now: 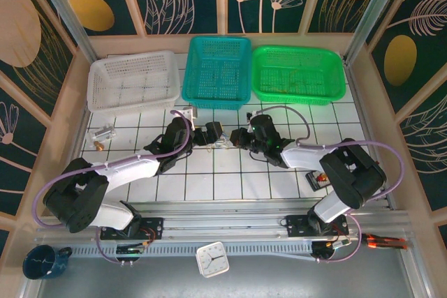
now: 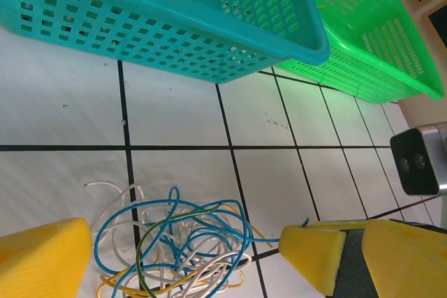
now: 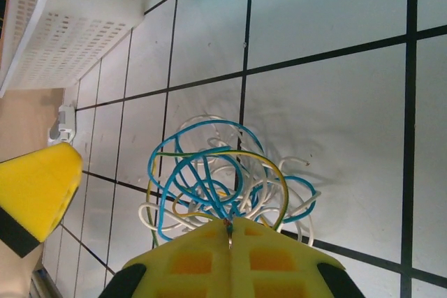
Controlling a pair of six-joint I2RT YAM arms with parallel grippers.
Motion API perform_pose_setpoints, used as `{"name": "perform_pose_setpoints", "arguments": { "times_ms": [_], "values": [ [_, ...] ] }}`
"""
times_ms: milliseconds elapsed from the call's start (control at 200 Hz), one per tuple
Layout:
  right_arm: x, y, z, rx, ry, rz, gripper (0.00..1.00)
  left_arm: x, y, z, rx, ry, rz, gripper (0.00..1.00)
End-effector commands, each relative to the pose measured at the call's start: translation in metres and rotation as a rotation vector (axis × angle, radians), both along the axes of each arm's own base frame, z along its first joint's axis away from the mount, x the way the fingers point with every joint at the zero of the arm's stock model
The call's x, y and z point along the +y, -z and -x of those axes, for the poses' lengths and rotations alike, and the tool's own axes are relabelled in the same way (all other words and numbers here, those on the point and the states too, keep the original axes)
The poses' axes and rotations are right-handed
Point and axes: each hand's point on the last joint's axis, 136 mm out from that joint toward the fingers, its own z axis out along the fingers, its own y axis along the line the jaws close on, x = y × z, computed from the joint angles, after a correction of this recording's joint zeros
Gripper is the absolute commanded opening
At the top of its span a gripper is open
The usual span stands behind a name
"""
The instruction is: Untangle the cables
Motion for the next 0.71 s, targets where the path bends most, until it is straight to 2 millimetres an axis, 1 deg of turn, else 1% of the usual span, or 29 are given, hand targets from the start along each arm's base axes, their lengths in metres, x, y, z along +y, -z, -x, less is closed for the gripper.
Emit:
{"name": "perform_pose_setpoints", "arguments": {
  "times_ms": [0, 170, 305, 380, 545, 701],
  "values": [
    [0.0, -0.044, -0.004, -0.106, -0.007, -0.009, 0.0, -0.001, 0.002, 0.005, -0.007, 0.029, -0.011, 0.99],
    [-0.009, -0.092, 0.002, -0.207, -0.033, 0.005, 0.0, -0.001, 0.0, 0.007, -0.024, 0.044, -0.02, 0.99],
    [-0.011, -0.132, 0.008, -0.288, -0.062, -0.011, 0.0, -0.002, -0.002, 0.006, -0.033, 0.052, -0.025, 0.99],
    [-0.01, -0.149, 0.011, -0.32, -0.082, -0.025, 0.0, -0.003, -0.002, 0.006, -0.034, 0.054, -0.027, 0.99],
    [-0.011, -0.171, 0.014, -0.36, -0.09, -0.035, 0.0, -0.004, -0.002, 0.006, -0.035, 0.06, -0.026, 0.99],
    [-0.016, -0.183, 0.015, -0.384, -0.078, -0.035, 0.0, -0.002, -0.006, 0.007, -0.048, 0.062, -0.034, 0.99]
  ]
}}
